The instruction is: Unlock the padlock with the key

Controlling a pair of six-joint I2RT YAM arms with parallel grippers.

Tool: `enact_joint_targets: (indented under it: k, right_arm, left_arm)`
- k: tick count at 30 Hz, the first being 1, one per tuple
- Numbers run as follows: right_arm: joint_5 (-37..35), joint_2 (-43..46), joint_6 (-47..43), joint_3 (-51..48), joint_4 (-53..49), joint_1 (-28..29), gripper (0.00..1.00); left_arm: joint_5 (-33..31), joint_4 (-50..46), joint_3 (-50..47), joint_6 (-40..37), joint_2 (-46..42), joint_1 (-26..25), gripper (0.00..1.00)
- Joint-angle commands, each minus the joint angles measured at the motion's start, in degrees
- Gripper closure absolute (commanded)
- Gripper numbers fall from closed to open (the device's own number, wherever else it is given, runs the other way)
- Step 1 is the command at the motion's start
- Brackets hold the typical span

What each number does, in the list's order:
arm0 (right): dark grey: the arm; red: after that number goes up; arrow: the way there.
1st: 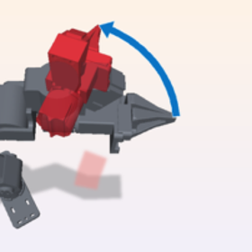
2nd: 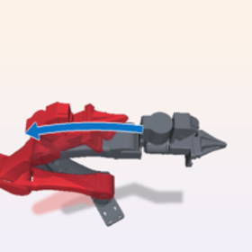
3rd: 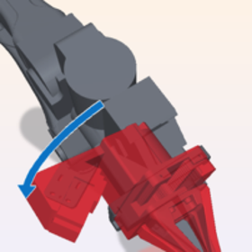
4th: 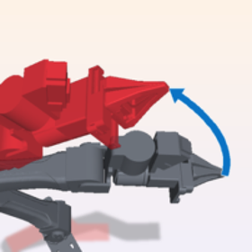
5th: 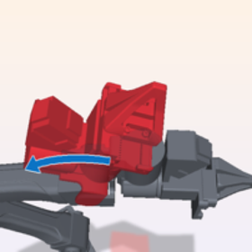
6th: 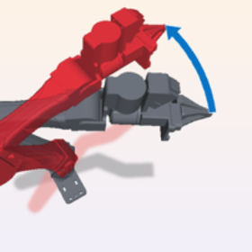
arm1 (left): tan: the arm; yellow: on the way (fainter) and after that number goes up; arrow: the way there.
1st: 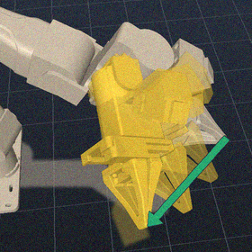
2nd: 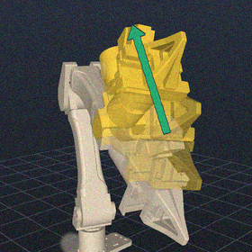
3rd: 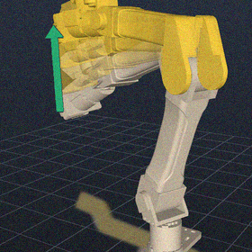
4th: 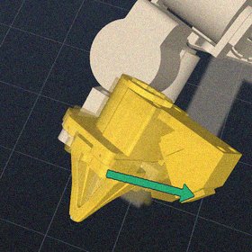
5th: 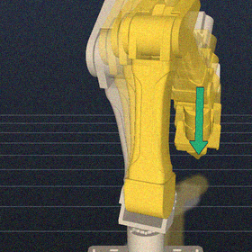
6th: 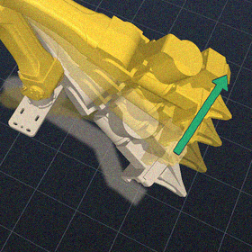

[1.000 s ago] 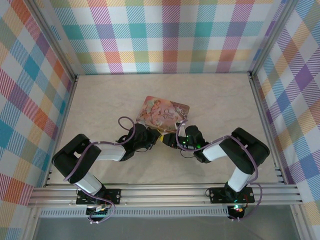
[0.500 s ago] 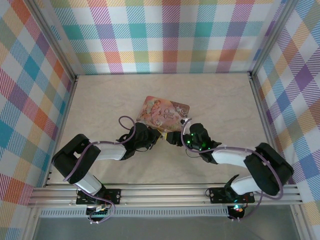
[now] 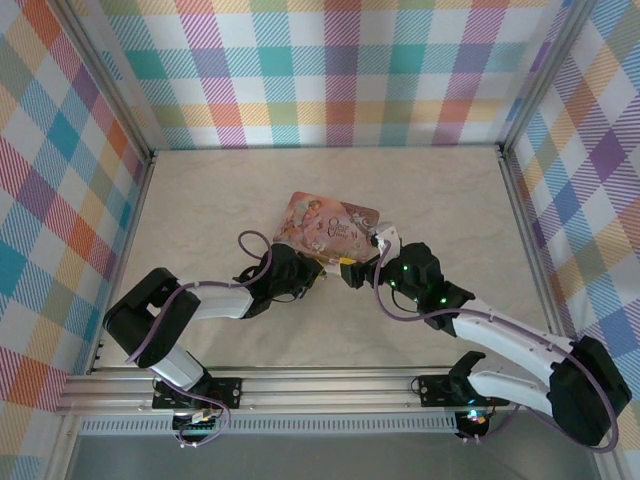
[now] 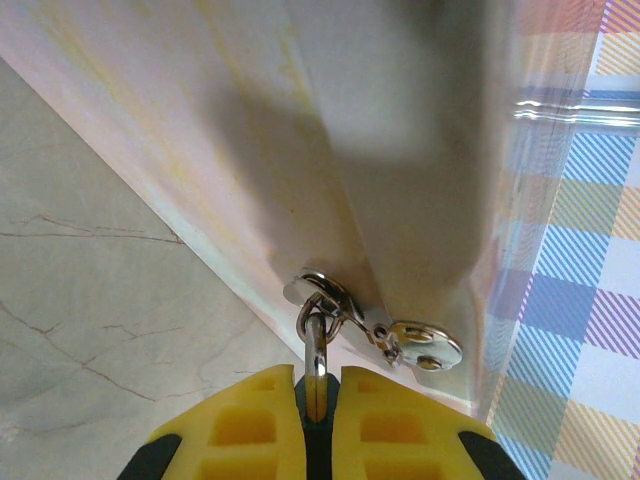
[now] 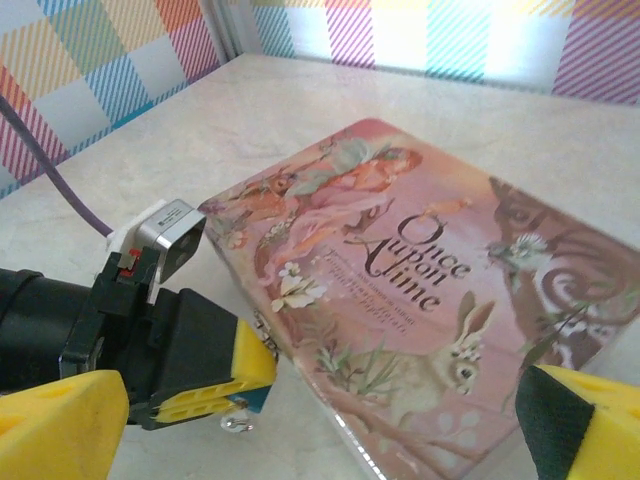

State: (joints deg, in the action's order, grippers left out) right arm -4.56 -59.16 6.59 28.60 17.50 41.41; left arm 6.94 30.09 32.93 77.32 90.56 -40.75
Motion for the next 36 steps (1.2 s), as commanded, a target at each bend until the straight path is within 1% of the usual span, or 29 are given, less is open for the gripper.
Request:
enact_joint_targets:
  k: [1, 6, 10, 13, 18, 21, 26, 32, 36]
  right_arm:
    - [-1.86, 1.32, -5.18, -0.85, 1.56, 0.34, 0.00]
    - [-3.47, 1.57, -7.88, -0.91, 2.11, 0.36, 0.00]
    - [-4.33, 2.20, -12.74, -1.14, 2.09, 0.34, 0.00]
    - [-3.52, 2.47, -17.82, -0.45, -0.35, 0.38, 0.00]
    - [-4.98, 2.47, -24.34, 0.04, -4.46, 1.12, 0.00]
    - [-6.48, 2.39, -29.31, -0.92, -4.61, 2.81, 0.00]
    - [-9.20, 0.46, -36.80, -3.66, -1.63, 7.25, 0.00]
    - [-13.77, -5.26, -45.29, -5.92, 3.99, 13.07, 0.00]
    - [-15.48, -10.28, -48.46, -5.42, 5.42, 15.47, 0.00]
  left_arm:
    - [0.21, -2.38, 0.91, -0.15, -1.00, -0.95, 1.00]
    - [0.77, -2.30, 1.08, -0.16, -1.01, -1.07, 1.00]
    - [1.00, -2.37, 1.08, -0.13, -1.27, -1.16, 1.00]
    - [0.98, -2.47, 1.09, 0.25, -1.36, -1.15, 1.00]
    - [0.31, -2.81, 0.91, 1.73, -1.87, -1.16, 1.00]
    - [0.01, -3.42, 0.91, 2.11, -2.36, -1.16, 1.00]
    - [0.23, -4.13, 1.39, 2.30, -2.67, -1.17, 1.00]
    - [0.53, -4.60, 1.78, 2.31, -2.56, -1.12, 1.00]
    - [0.62, -4.74, 1.90, 2.31, -2.59, -1.10, 1.00]
